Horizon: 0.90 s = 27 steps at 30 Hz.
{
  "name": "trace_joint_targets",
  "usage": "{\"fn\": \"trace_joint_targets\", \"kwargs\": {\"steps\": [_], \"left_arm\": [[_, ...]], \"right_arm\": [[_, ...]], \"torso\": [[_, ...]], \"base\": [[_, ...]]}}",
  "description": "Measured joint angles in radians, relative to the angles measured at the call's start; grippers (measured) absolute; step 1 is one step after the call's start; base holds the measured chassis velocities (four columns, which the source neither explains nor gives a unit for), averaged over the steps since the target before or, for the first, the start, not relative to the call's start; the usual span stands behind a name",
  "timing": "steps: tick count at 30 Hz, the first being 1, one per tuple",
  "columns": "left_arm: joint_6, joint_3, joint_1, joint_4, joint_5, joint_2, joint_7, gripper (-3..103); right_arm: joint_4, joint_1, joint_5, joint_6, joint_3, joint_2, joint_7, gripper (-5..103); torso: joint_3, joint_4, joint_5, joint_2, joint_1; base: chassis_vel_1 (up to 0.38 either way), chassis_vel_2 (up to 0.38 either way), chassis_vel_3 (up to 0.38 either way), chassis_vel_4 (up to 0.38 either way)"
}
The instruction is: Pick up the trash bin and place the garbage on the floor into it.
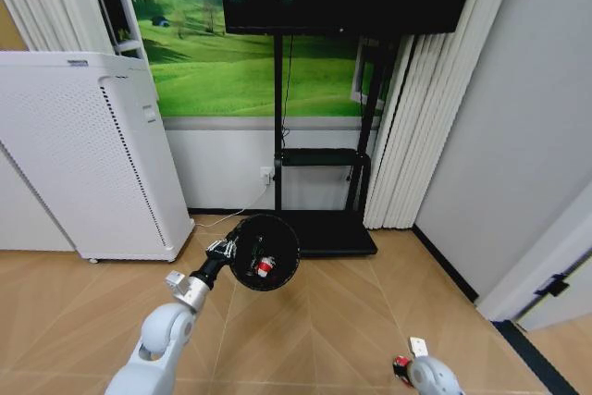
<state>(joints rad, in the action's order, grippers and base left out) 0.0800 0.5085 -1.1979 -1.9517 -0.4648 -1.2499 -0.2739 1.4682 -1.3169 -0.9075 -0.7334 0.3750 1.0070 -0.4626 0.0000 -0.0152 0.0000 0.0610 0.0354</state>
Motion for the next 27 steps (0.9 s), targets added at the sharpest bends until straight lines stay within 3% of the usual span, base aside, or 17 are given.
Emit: {"fn": "trace_joint_targets", "kwargs": {"steps": [4, 6, 10, 11, 14, 18, 25, 27], "left_arm": [[0.000, 0.003, 0.000, 0.001, -0.002, 0.001, -0.002, 7], [0.000, 0.007, 0.002, 0.002, -0.007, 0.003, -0.004, 7], [0.000, 0.012, 0.004, 0.003, -0.012, 0.006, -0.005, 7], [0.000, 0.017, 0.005, 0.004, -0.016, 0.009, -0.010, 7], [0.000, 0.022, 0.005, 0.004, -0.018, 0.009, -0.014, 7], [0.000, 0.024, 0.004, 0.004, -0.019, 0.009, -0.015, 7], [0.001, 0.026, 0.008, 0.003, -0.026, 0.018, -0.012, 7], [0.002, 0.026, 0.010, 0.003, -0.027, 0.018, -0.011, 7]], "right_arm": [[0.000, 0.000, 0.001, 0.000, 0.000, 0.004, -0.001, 24], [0.000, -0.002, 0.002, -0.001, 0.001, 0.009, -0.001, 35], [-0.005, -0.002, 0.006, -0.001, 0.000, 0.015, -0.002, 40], [-0.018, 0.000, 0.020, -0.001, -0.003, 0.024, -0.002, 51], [-0.042, 0.013, 0.043, 0.005, -0.012, 0.039, -0.001, 64], [-0.052, 0.023, 0.049, 0.011, -0.017, 0.044, 0.003, 65], [-0.075, 0.050, 0.062, 0.031, -0.030, 0.055, 0.012, 33], [-0.076, 0.051, 0.063, 0.032, -0.032, 0.055, 0.014, 33]], "torso": [[0.000, 0.0000, 0.0000, 0.000, 0.000], [0.000, 0.0000, 0.0000, 0.000, 0.000], [0.000, 0.0000, 0.0000, 0.000, 0.000], [0.000, 0.0000, 0.0000, 0.000, 0.000], [0.000, 0.0000, 0.0001, 0.000, 0.000], [0.000, 0.0000, 0.0000, 0.000, 0.000], [0.000, 0.0000, 0.0000, 0.000, 0.000], [0.000, 0.0000, 0.0000, 0.000, 0.000]], "base": [[0.000, 0.000, 0.000, 0.000], [0.000, 0.000, 0.000, 0.000], [0.000, 0.000, 0.000, 0.000], [0.000, 0.000, 0.000, 0.000], [0.000, 0.000, 0.000, 0.000], [0.000, 0.000, 0.000, 0.000], [0.000, 0.000, 0.000, 0.000], [0.000, 0.000, 0.000, 0.000]]}}
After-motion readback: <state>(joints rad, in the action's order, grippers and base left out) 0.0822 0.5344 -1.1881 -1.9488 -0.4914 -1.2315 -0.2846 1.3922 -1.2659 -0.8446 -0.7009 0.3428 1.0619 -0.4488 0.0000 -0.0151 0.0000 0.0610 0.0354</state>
